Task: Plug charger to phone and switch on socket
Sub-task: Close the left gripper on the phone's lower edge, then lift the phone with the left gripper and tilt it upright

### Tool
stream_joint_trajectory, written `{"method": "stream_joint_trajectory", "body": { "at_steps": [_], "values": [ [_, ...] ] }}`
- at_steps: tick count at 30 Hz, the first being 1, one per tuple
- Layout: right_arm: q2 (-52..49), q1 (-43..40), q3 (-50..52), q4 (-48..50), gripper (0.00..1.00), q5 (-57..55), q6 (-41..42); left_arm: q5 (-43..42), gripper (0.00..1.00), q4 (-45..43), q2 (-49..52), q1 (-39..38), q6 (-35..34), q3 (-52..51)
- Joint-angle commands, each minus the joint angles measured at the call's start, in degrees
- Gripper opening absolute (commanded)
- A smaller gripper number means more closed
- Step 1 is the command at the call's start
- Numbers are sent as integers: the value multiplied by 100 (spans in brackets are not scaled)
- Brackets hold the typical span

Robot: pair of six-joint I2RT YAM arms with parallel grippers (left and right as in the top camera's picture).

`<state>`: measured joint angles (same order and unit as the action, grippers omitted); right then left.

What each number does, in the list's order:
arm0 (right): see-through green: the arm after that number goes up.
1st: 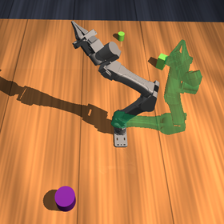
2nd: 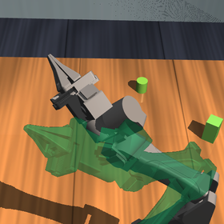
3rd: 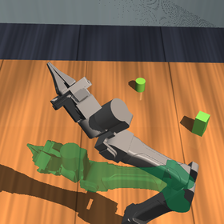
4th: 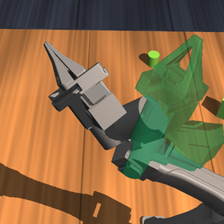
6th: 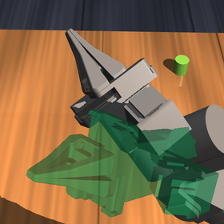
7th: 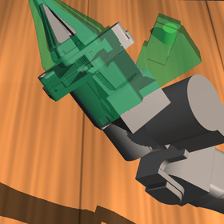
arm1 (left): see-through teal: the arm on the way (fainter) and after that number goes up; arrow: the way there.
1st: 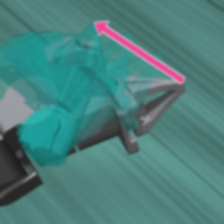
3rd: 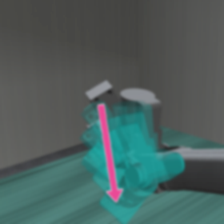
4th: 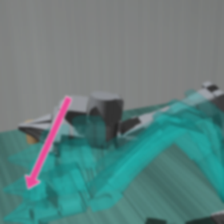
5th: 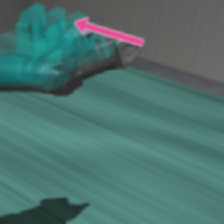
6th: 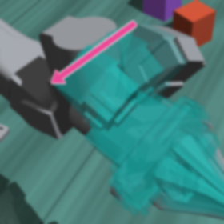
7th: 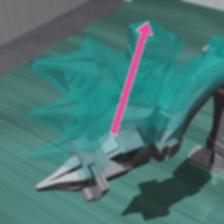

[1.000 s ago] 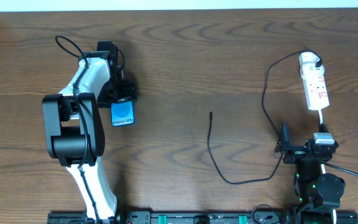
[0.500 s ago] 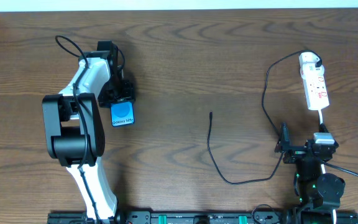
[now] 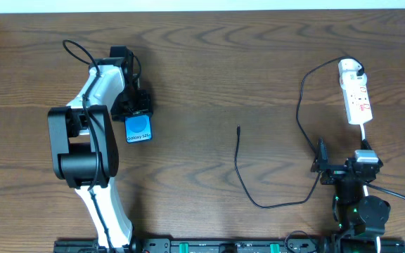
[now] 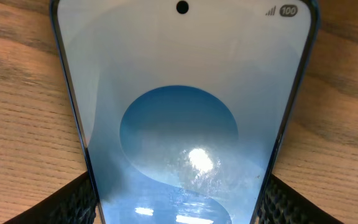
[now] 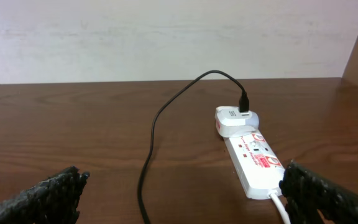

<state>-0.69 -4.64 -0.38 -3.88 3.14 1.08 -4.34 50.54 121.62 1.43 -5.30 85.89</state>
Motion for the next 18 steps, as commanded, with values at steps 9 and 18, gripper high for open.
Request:
{"method": "stream_joint_trajectory", "body": {
  "at_steps": [9, 18],
  "values": [
    [31, 9, 7, -22, 99, 0, 59, 46, 7, 92, -256, 11, 35, -20],
    [31, 9, 7, -22, 99, 0, 59, 46, 7, 234, -791, 15, 55, -4]
  ]
}}
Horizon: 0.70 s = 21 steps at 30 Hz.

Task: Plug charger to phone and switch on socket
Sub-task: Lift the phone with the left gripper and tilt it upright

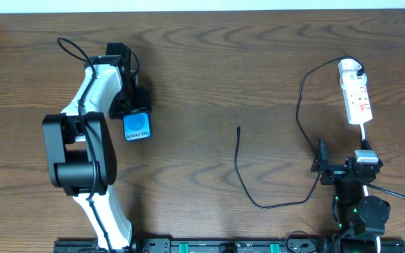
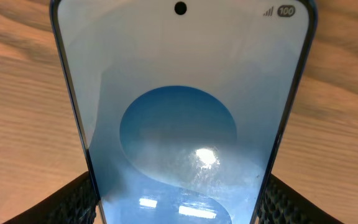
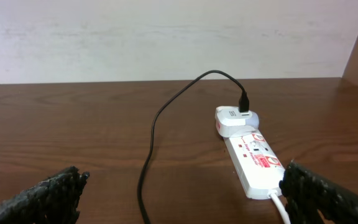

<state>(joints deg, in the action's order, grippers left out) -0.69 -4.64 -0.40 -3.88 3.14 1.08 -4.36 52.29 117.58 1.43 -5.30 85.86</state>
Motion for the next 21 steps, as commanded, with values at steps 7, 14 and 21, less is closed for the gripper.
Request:
{"method": "stream_joint_trajectory", "body": {
  "at_steps": [7, 14, 21],
  "values": [
    [31, 9, 9, -22, 99, 0, 59, -1193, 7, 151, -682, 15, 46, -2],
    [31, 9, 9, -22, 99, 0, 59, -3510, 7, -98, -723, 15, -739, -2],
    [31, 9, 9, -22, 99, 0, 59, -5134, 8, -118, -723, 15, -2736, -2]
  ]
}}
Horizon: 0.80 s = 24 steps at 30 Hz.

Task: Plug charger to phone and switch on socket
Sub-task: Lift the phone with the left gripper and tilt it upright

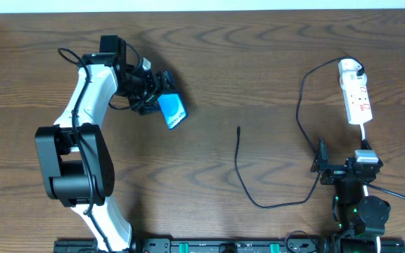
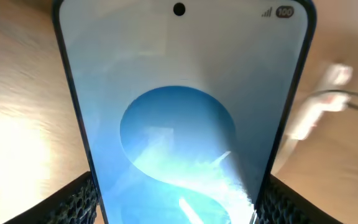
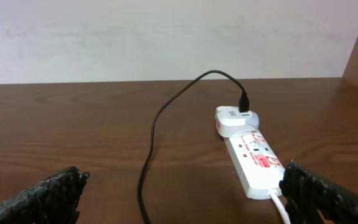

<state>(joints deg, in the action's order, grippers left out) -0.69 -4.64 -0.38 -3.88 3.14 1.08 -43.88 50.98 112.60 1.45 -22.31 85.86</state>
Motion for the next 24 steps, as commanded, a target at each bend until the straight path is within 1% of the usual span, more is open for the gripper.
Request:
{"method": "stream_joint_trajectory", "body": {
  "at_steps": [1, 2, 3, 6, 10, 13, 18, 24],
  "values": [
    [31, 9, 7, -22, 99, 0, 59, -1462, 7, 13, -225, 13, -1231, -2],
    [31, 9, 7, -22, 99, 0, 59, -1716, 7, 13, -225, 13, -1388, -2],
    [31, 9, 7, -22, 99, 0, 59, -2166, 7, 13, -225, 13, -1670, -2],
    [31, 9, 7, -22, 99, 0, 59, -3082, 7, 13, -225, 13, -2133, -2],
    [31, 9, 7, -22, 99, 0, 59, -3985, 7, 13, -225, 13, -2507, -2],
    [31, 9, 7, -22, 99, 0, 59, -4503, 7, 13, -225, 13, -2791, -2],
    [31, 9, 7, -22, 99, 0, 59, -4568, 8, 13, -225, 13, -3383, -2],
    [31, 9, 7, -22, 99, 0, 59, -4568, 7, 13, -225, 13, -3508, -2]
  ]
}}
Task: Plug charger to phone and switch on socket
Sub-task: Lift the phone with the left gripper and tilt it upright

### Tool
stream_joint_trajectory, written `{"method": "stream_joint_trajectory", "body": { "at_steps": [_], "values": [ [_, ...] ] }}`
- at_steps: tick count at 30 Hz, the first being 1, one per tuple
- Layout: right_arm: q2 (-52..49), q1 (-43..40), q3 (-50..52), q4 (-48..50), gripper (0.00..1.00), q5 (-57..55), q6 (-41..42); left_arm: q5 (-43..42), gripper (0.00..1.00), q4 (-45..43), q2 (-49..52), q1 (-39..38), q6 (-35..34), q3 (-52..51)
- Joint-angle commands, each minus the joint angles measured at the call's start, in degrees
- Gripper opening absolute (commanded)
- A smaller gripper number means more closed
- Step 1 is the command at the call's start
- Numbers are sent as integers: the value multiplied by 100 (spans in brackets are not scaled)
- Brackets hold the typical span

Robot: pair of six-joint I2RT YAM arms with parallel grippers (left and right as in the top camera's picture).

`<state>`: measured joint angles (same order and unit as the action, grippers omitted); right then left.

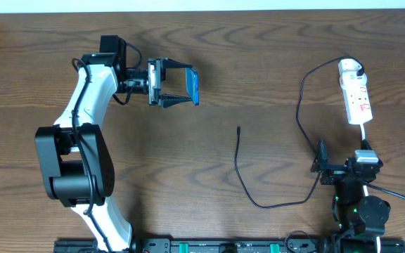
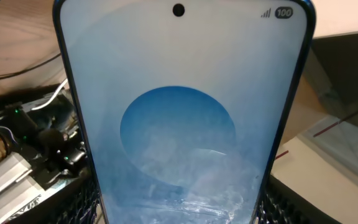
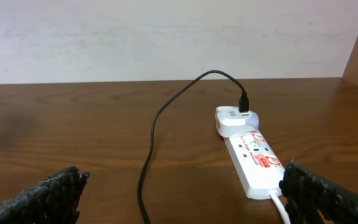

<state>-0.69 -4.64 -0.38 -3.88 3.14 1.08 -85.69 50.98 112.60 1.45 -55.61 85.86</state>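
Observation:
My left gripper (image 1: 176, 88) is shut on a blue phone (image 1: 193, 87), held on edge above the table at the upper left of centre; its lit screen (image 2: 179, 112) fills the left wrist view. A black charger cable (image 1: 239, 169) lies on the wood, its loose plug end (image 1: 238, 128) at mid-table, below and right of the phone. The cable runs to a white adapter (image 3: 236, 119) plugged into a white power strip (image 1: 356, 100) at the far right. My right gripper (image 3: 179, 196) stands open near the front right, facing the power strip (image 3: 253, 162).
A dark wooden table (image 1: 259, 63) carries everything. A white lead (image 3: 281, 208) leaves the strip toward the right arm's base (image 1: 357, 204). A wooden side wall rises at the right.
My left gripper has carried the phone a little up and to the right and turned it on edge. The right arm, cable and power strip have not moved.
My left gripper was shut on the phone low at the table's left. A little later it held the phone slightly farther left. Then the phone was lifted and tilted right of that spot, and now stands on edge higher and farther right.

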Motion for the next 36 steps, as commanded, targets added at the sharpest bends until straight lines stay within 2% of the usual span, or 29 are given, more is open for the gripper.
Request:
{"method": "stream_joint_trajectory", "body": {
  "at_steps": [1, 6, 36],
  "values": [
    [31, 9, 7, -22, 99, 0, 59, -387, 7, 15, -225, 13, -216, -2],
    [31, 9, 7, -22, 99, 0, 59, -389, 7, 13, -225, 13, -518, -2],
    [31, 9, 7, -22, 99, 0, 59, -385, 7, 13, -225, 11, -450, -2]
  ]
}}
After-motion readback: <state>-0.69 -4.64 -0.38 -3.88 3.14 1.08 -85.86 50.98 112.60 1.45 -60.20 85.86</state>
